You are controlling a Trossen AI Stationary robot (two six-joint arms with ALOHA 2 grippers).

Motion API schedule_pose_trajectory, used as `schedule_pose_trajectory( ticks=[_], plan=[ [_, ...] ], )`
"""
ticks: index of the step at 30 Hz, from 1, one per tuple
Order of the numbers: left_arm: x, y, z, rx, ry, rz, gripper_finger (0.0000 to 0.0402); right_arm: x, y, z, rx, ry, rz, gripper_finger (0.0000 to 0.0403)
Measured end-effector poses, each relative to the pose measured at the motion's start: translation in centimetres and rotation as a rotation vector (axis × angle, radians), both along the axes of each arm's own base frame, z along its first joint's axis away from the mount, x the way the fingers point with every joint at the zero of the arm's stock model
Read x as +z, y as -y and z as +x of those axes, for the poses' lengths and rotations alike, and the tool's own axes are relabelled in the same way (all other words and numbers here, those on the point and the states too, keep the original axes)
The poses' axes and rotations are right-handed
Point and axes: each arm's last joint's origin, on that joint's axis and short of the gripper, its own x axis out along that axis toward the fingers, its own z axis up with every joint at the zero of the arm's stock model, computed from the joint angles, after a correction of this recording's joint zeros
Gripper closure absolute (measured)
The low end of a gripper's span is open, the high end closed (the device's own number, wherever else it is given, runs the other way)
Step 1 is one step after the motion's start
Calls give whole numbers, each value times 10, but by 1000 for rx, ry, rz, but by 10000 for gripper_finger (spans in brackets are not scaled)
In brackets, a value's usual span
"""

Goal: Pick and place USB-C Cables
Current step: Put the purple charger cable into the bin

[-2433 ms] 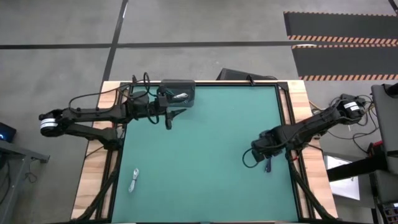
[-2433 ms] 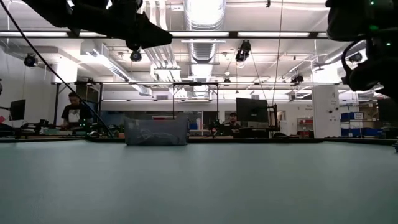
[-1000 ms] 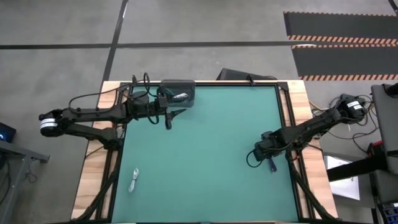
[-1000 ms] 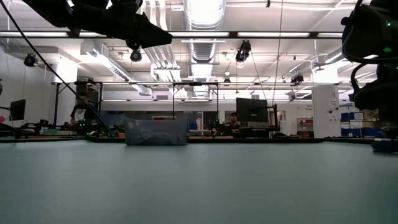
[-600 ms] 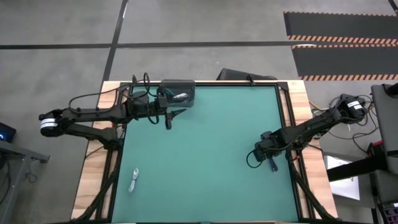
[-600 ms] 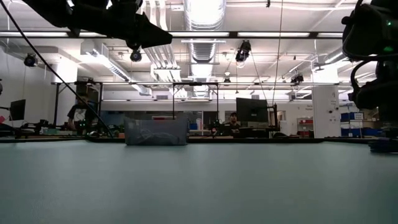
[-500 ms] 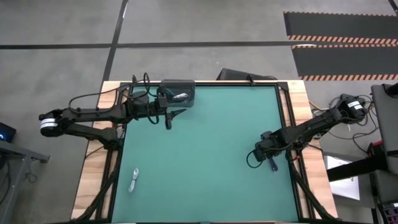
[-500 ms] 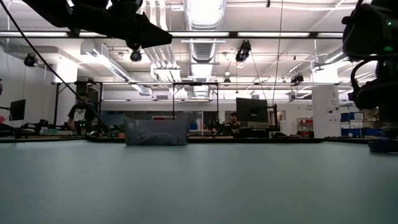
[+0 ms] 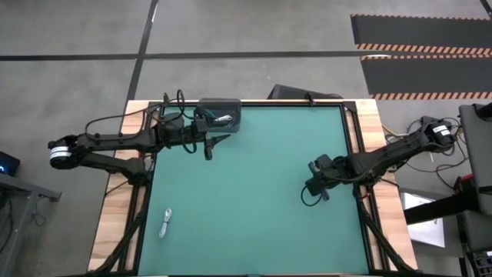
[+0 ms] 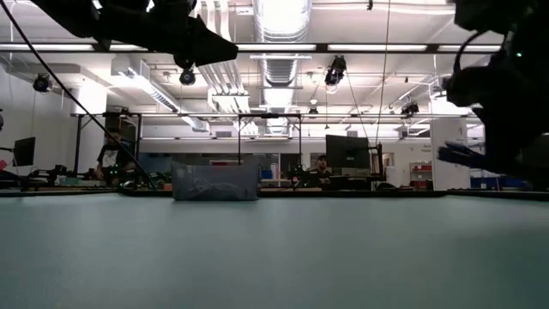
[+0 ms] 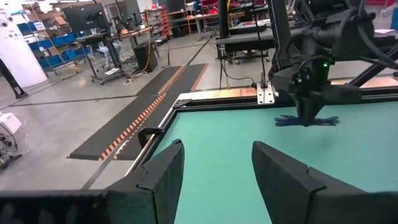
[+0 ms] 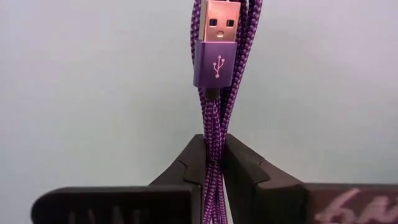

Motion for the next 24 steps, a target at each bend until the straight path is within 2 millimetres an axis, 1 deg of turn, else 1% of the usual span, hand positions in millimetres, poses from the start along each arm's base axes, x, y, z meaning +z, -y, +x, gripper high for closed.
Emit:
schedule_pose_trajectory(
  ticks=[10, 19, 24],
  plan=[
    [1, 3, 1, -14, 19, -22, 228, 14, 0, 26, 155, 264, -179, 380],
    [9, 15, 4, -69, 97, -3, 228, 36, 9, 54, 331, 535, -414, 380],
    [11, 20, 5, -89, 119, -26, 228, 47, 16, 66, 415, 631, -551, 380]
  ],
)
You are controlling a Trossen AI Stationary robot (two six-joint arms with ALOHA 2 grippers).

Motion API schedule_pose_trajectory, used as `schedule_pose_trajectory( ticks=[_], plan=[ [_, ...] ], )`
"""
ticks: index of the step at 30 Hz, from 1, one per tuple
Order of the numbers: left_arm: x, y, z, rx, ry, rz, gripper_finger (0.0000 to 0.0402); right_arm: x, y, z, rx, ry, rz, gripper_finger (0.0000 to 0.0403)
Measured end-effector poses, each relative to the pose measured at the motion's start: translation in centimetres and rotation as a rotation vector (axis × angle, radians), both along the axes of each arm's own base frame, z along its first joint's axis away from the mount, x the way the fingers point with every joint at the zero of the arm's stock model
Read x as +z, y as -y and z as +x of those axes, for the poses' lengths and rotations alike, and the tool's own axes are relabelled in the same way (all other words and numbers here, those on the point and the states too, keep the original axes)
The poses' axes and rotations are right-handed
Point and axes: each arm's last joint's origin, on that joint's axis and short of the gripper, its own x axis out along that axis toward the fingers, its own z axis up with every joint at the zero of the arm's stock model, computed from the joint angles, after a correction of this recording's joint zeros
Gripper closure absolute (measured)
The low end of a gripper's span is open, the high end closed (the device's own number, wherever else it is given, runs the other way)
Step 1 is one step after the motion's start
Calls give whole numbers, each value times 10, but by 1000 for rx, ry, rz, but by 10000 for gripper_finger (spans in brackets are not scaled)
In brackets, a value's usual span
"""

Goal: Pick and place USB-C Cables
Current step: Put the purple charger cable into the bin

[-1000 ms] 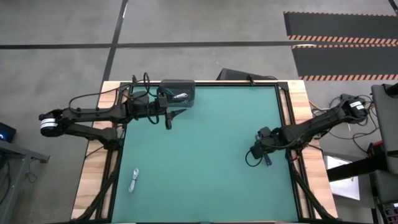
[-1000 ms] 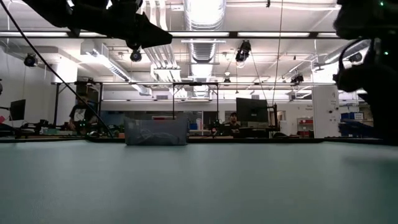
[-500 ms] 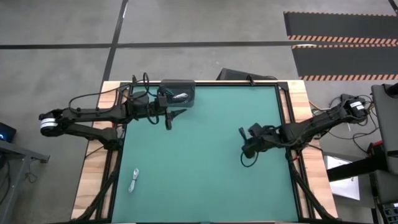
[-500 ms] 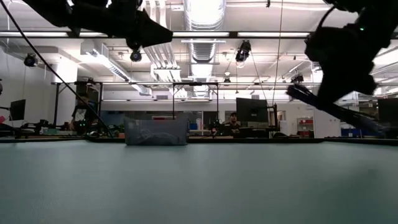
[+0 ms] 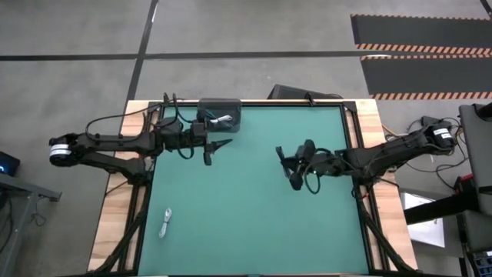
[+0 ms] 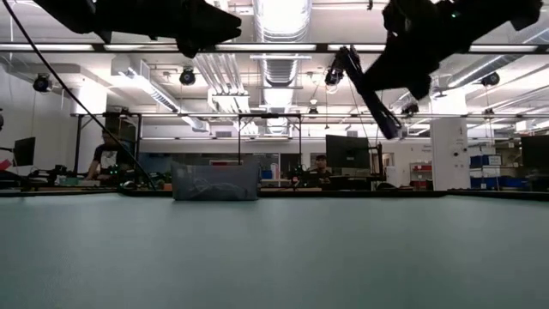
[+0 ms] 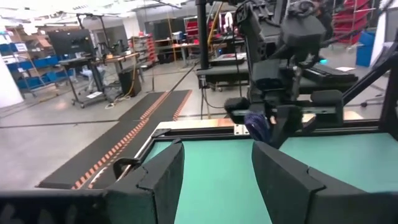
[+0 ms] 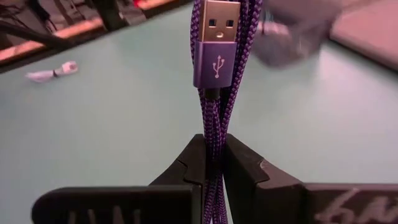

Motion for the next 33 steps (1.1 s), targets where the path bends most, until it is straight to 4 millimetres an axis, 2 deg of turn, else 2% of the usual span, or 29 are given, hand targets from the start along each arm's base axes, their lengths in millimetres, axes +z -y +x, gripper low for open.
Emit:
schedule_pose_trajectory(
  ticks=[8, 15, 24, 33],
  plan=[
    [0, 8, 1, -35, 3, -26, 228, 6, 6, 17, 95, 86, -185, 380],
    [-2, 15, 5, -68, 5, -52, 228, 9, 7, 36, 198, 229, -299, 380],
    [-11, 26, 21, -120, 10, -68, 228, 7, 16, 54, 317, 386, -360, 380],
    [-31, 27, 42, -134, 6, -154, 228, 10, 29, 57, 325, 457, -388, 380]
  ],
)
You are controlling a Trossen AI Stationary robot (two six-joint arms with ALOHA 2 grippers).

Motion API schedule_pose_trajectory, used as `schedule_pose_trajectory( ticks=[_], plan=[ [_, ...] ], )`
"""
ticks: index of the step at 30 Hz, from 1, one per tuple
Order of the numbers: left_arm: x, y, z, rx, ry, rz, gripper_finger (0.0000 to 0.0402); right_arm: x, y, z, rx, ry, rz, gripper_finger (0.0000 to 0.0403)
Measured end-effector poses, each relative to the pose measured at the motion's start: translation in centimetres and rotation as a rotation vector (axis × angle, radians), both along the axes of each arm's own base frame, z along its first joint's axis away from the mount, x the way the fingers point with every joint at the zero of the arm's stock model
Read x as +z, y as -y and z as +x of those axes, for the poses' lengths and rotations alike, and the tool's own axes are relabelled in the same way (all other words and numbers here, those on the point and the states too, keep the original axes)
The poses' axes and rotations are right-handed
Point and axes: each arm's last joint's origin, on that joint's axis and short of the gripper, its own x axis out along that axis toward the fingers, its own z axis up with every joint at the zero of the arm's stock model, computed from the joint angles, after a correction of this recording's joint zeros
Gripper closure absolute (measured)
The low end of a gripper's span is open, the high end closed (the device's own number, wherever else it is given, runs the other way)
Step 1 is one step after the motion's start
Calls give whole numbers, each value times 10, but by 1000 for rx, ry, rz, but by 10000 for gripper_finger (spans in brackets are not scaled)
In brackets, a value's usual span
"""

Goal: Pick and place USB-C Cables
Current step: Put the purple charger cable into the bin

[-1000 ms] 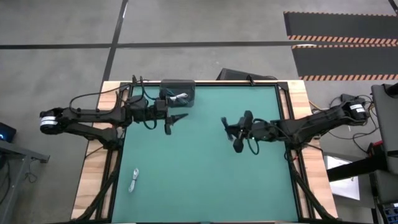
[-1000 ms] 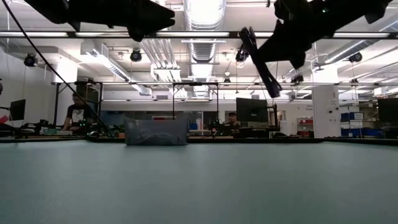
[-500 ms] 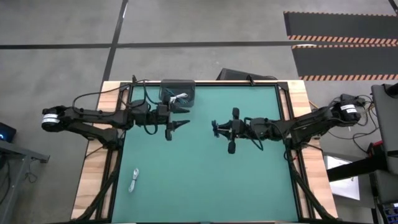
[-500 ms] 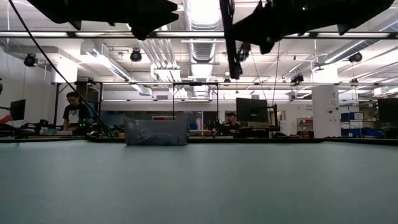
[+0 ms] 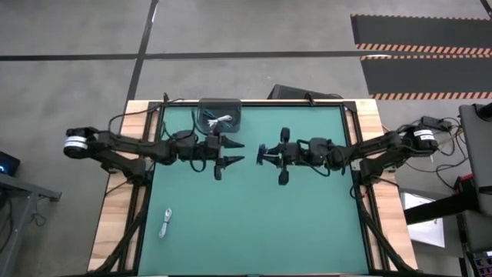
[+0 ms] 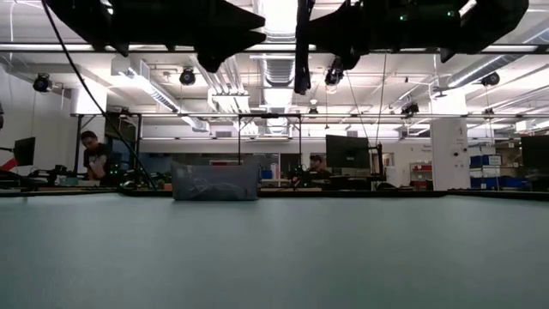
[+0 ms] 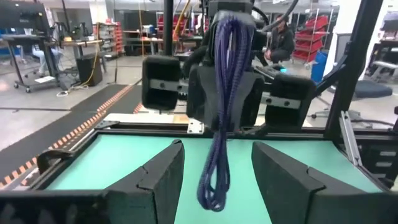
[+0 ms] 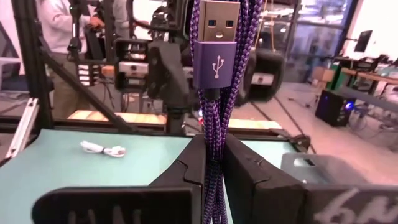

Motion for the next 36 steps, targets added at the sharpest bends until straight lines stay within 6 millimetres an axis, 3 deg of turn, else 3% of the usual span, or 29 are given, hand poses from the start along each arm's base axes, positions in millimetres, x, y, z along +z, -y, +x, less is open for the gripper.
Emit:
schedule_pose_trajectory(
  ticks=[19, 36],
  plan=[
    [-28, 0, 42, -22, 110, -73, 228, 3, 5, 1, 23, 56, -39, 380],
    [-29, 6, 65, -73, 109, -97, 228, 5, 5, 0, 26, 68, -51, 380]
  ],
)
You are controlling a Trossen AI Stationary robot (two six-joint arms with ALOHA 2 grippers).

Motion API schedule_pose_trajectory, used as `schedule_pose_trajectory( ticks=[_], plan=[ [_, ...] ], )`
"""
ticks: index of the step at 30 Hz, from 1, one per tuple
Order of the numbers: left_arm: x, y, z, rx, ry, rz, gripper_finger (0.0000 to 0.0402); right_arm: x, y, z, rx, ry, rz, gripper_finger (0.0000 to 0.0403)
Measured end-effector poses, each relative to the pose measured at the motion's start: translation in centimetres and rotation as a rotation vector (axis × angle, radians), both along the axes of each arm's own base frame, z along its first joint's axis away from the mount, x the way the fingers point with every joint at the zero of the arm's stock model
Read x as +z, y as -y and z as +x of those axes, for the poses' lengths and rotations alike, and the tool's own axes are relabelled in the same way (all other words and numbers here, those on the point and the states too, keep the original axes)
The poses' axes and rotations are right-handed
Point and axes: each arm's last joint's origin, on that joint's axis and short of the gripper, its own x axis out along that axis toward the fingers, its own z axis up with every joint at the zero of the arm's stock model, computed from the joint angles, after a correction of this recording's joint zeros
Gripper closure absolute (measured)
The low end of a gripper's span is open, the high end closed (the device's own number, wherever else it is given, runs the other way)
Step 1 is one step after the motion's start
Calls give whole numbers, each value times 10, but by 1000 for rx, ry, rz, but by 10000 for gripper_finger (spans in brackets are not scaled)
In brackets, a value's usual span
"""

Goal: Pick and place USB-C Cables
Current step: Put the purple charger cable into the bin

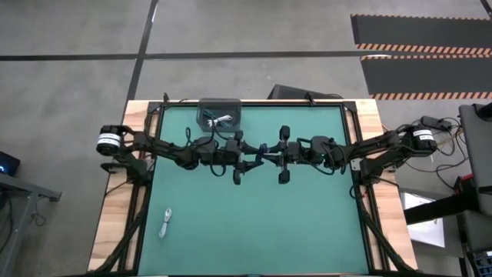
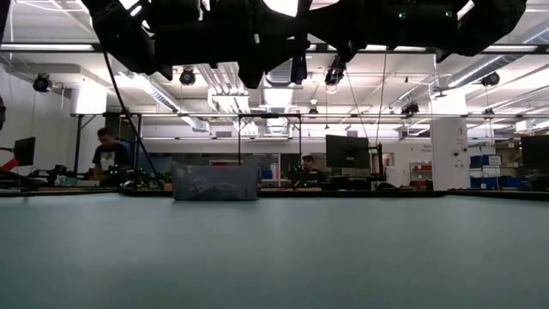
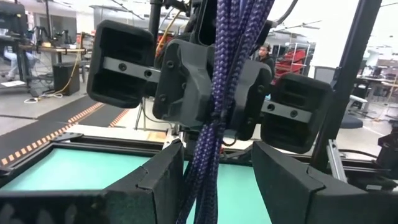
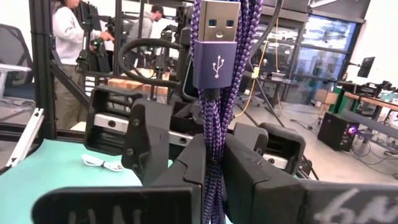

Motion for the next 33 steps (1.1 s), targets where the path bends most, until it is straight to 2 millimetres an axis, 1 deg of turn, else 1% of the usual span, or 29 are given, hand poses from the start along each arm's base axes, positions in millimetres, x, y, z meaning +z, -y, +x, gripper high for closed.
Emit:
schedule_pose_trajectory(
  ticks=[6, 9, 22, 26, 33],
  plan=[
    [0, 0, 0, -2, 0, 1, 229, 0, 0, 0, 0, 0, -1, 380],
    [0, 0, 0, -1, 1, 1, 240, 0, 0, 0, 0, 0, -1, 380],
    [-1, 0, 0, 1, -11, 1, 362, 0, 0, 0, 3, -1, 0, 378],
    [-1, 0, 0, -1, -11, 2, 384, 0, 0, 0, 0, 0, 26, 356],
    [-2, 1, 0, -14, -14, 3, 383, -1, 0, 0, 16, -4, 50, 295]
  ],
)
